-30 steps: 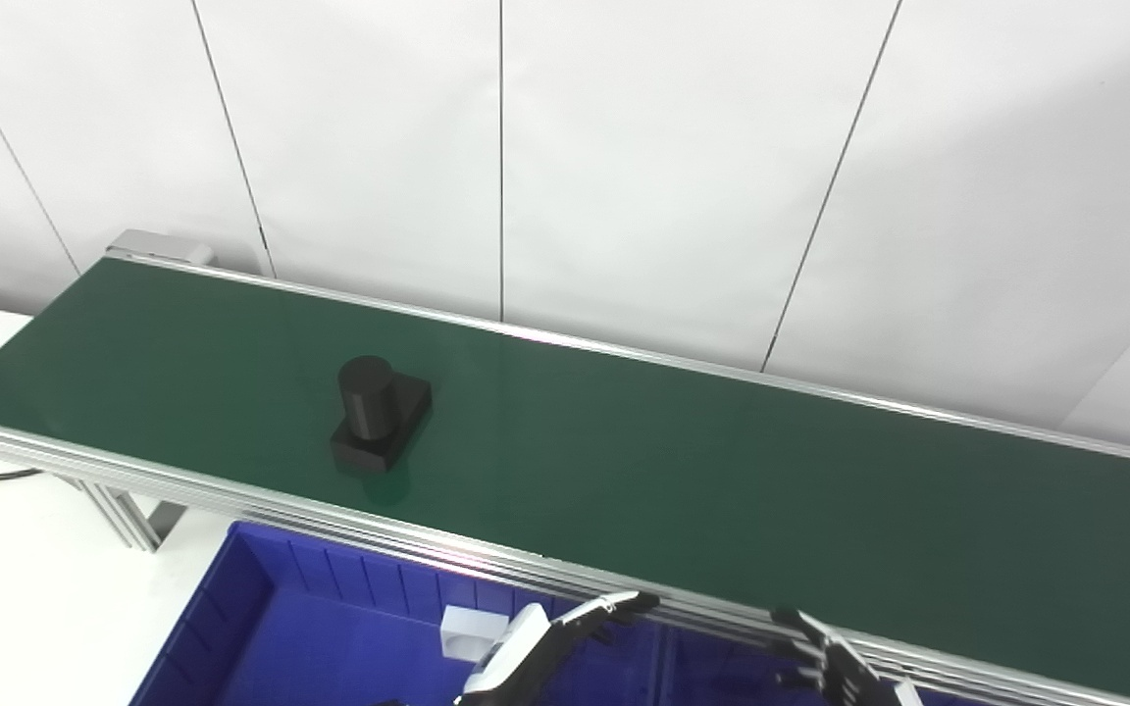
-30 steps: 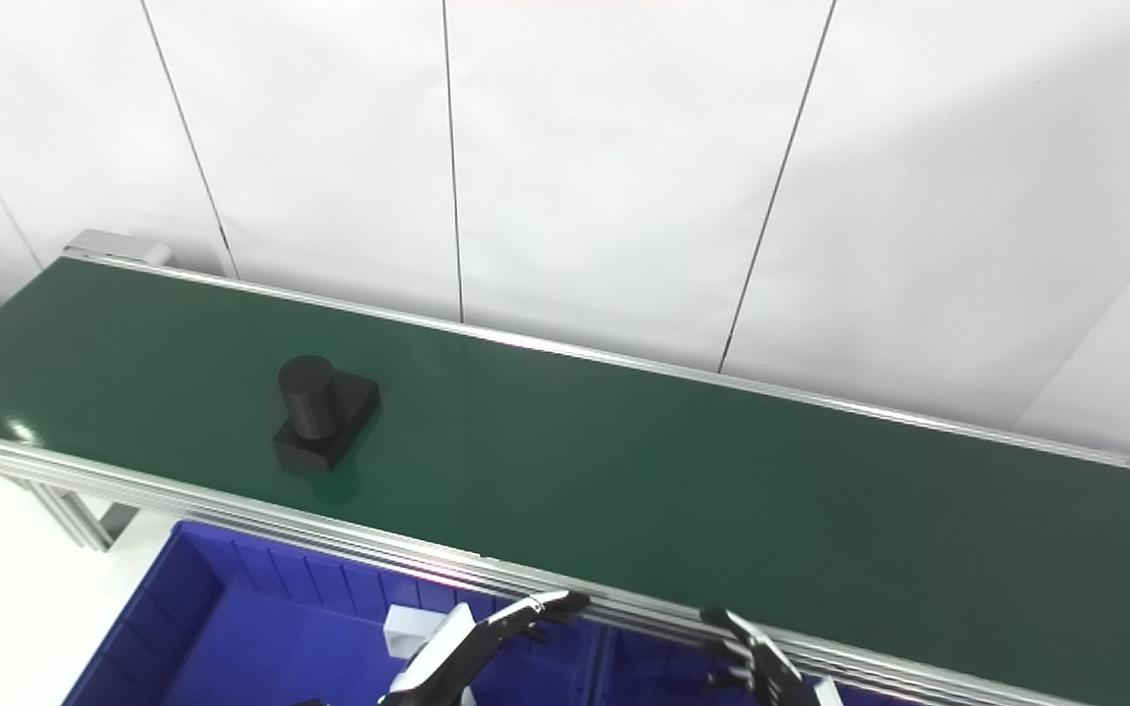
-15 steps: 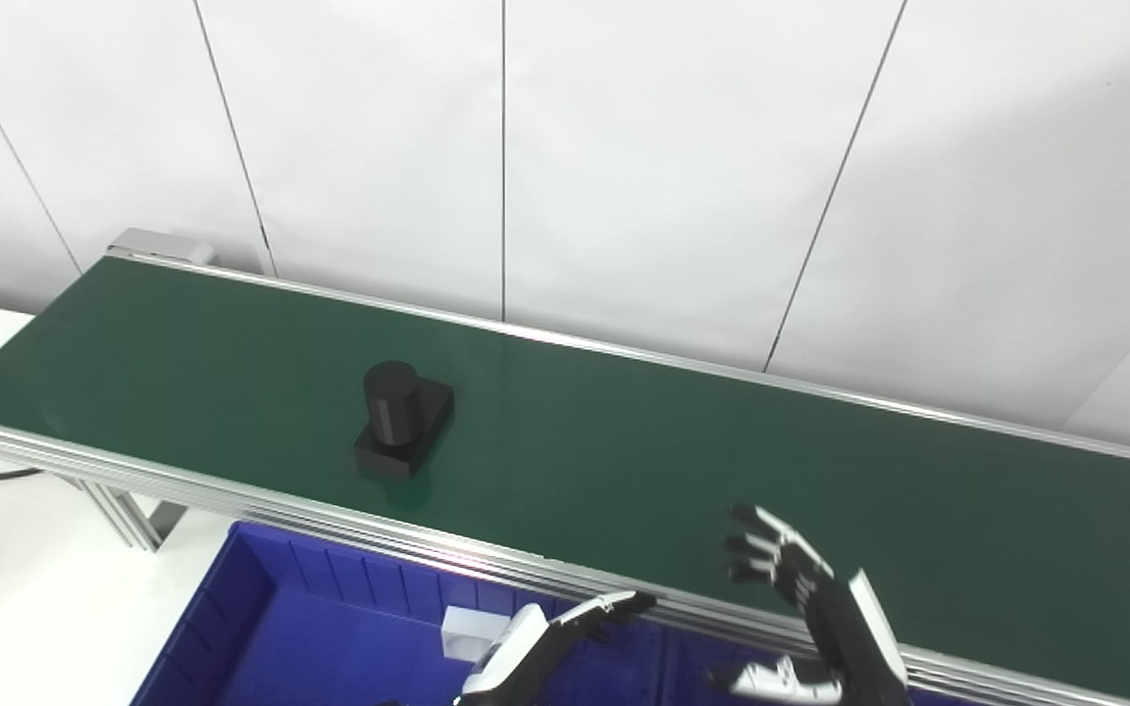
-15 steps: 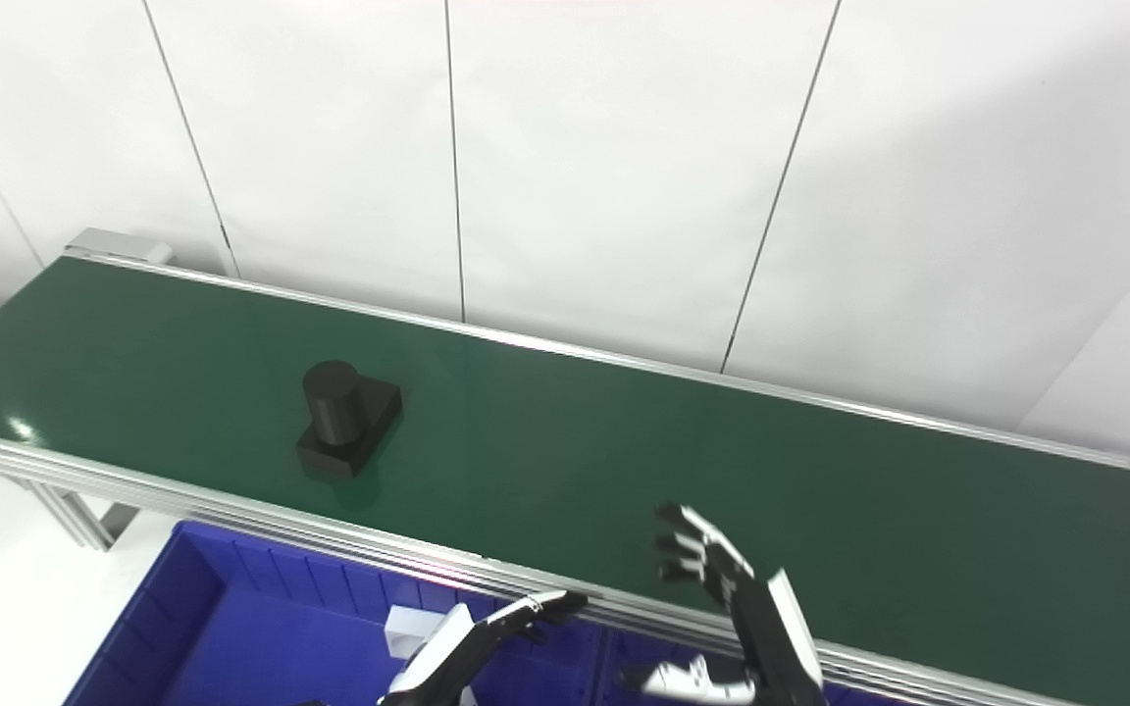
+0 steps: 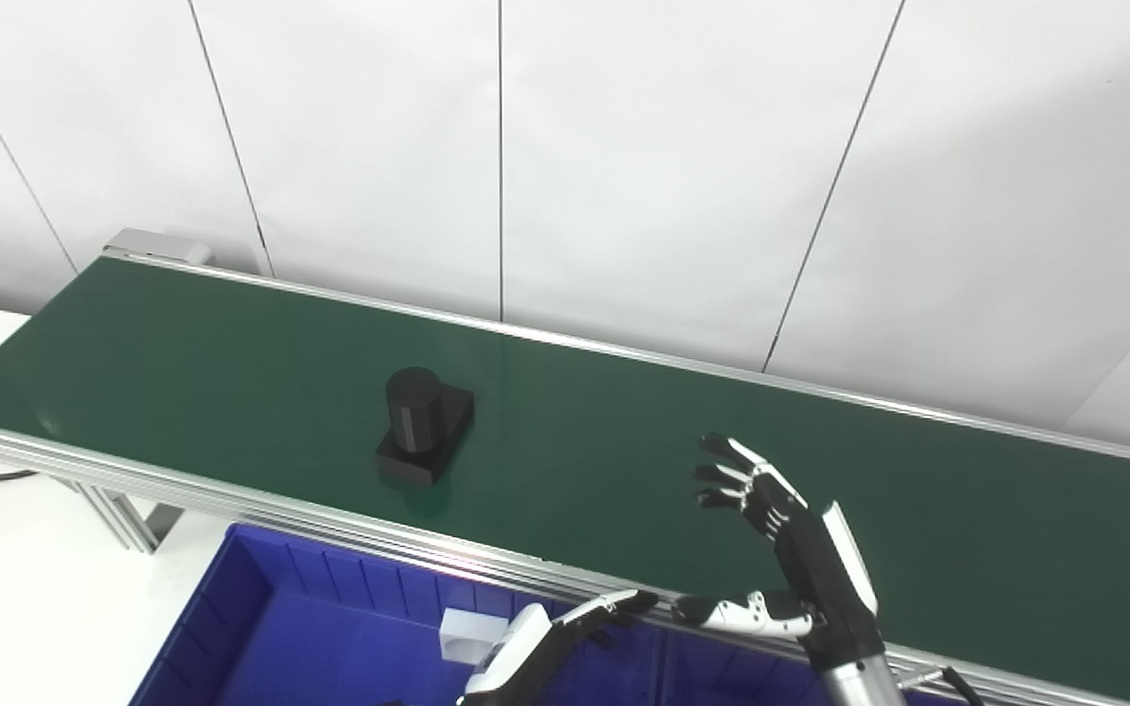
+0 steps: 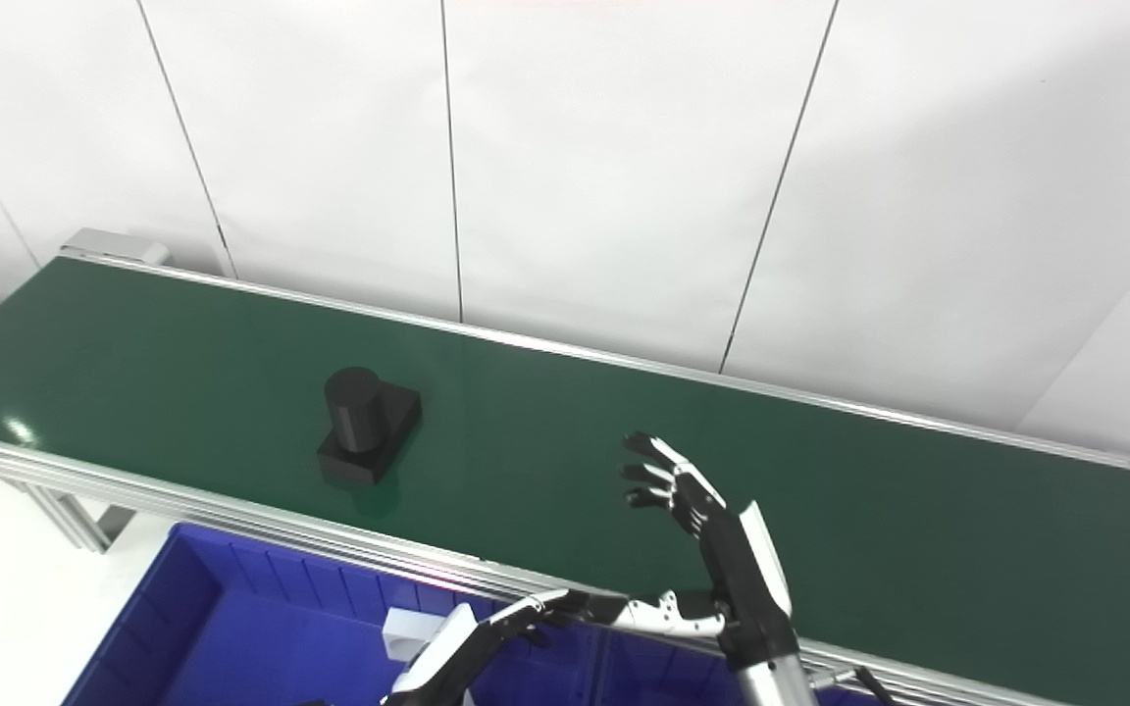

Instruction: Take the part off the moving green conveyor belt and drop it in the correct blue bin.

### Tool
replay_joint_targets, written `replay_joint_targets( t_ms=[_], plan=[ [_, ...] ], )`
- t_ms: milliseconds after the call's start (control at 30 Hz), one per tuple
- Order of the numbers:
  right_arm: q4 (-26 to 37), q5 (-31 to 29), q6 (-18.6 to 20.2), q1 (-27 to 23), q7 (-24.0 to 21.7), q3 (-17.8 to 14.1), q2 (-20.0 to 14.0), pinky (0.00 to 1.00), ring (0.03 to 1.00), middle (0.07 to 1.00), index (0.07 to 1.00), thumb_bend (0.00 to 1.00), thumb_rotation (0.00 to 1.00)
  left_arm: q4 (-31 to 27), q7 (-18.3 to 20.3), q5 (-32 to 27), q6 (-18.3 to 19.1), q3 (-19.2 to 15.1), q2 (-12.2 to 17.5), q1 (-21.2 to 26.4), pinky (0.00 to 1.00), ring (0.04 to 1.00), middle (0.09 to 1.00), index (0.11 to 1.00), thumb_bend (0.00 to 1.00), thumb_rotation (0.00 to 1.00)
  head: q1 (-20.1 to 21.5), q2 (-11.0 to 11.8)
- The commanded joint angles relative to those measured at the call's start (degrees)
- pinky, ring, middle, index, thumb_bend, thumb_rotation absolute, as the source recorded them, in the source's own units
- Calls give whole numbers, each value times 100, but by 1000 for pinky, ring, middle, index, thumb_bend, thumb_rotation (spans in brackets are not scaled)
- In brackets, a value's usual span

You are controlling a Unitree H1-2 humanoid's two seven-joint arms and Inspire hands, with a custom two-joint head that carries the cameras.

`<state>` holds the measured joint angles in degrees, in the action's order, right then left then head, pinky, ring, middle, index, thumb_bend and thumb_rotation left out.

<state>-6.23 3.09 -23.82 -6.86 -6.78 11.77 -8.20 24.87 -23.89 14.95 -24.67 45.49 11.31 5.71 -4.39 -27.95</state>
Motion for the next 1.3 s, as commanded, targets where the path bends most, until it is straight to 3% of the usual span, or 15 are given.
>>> replay_joint_targets(
  t_ms=[0, 267, 600, 833, 1267],
  plan=[
    [116, 0, -307, -266, 13, -23, 76, 665, 776, 893, 837, 1000, 325, -42, -155, 40, -226, 32, 24, 186, 670, 773, 846, 869, 1000, 144, -13, 13],
    [-293, -66, -310, -717, -82, 12, 260, 669, 770, 894, 841, 996, 307, 21, -93, -23, -226, 37, 16, 204, 718, 810, 859, 851, 1000, 168, -26, 44],
    [-1388, -20, -307, -1419, -79, 87, 611, 656, 768, 873, 845, 977, 250, 15, -85, -16, -226, 43, -7, 185, 716, 810, 860, 858, 1000, 152, -64, 47],
    [-2099, 67, -310, -1878, 7, 121, 819, 663, 783, 895, 862, 995, 271, 50, -156, 15, -226, 101, -16, 196, 713, 812, 865, 864, 1000, 155, -107, 63],
    [-3229, 51, -311, -2555, 154, 67, 968, 665, 785, 917, 865, 1000, 253, 13, -105, -8, -226, 85, -7, 156, 707, 808, 864, 862, 1000, 161, -118, 60]
  ],
)
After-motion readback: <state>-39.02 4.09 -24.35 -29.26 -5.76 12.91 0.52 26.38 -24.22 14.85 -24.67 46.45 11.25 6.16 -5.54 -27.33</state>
